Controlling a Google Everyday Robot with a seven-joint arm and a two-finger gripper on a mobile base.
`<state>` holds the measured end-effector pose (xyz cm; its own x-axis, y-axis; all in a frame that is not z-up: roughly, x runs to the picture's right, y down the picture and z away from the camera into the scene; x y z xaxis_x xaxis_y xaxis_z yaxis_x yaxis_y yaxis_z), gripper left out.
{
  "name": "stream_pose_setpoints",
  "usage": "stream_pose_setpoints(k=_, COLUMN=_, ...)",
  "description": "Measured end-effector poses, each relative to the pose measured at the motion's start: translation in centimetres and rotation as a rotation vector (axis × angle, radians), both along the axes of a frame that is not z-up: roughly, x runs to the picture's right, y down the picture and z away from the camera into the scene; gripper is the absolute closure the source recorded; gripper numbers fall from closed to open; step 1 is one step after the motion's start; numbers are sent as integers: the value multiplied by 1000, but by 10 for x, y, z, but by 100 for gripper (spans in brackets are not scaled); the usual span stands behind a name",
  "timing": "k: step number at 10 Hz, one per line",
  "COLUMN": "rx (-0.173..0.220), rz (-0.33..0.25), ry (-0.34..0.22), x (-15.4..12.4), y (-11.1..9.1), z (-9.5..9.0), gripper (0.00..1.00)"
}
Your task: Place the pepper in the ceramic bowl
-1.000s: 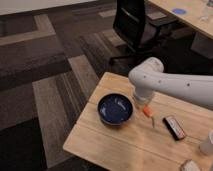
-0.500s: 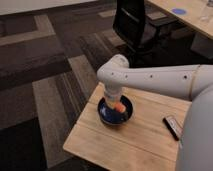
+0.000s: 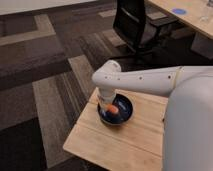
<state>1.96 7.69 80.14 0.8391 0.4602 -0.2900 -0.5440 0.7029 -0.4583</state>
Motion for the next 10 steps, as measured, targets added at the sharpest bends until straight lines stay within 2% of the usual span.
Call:
stream_pose_setpoints(k=1, rx=3, rz=-2, ry=-4, x=7, y=-2, z=9, gripper=94)
stream_pose_setpoints(k=3, rx=3, rz=-1, ry=-3, x=9, y=-1, z=9, gripper=93)
stream_pose_setpoints(k=5, rx=3, rz=-1, ry=-4, x=8, y=-1, z=9, gripper=72)
stream_pose_setpoints(k=7, rx=3, rz=-2, ry=-4, x=8, y=-1, z=9, gripper=38)
stream_pose_setpoints(k=9, rx=3, rz=-2, ry=-4, x=8, y=-1, z=9, gripper=22)
stream_pose_setpoints(k=10, rx=3, rz=-2, ry=-4, x=8, y=-1, z=9, gripper=20)
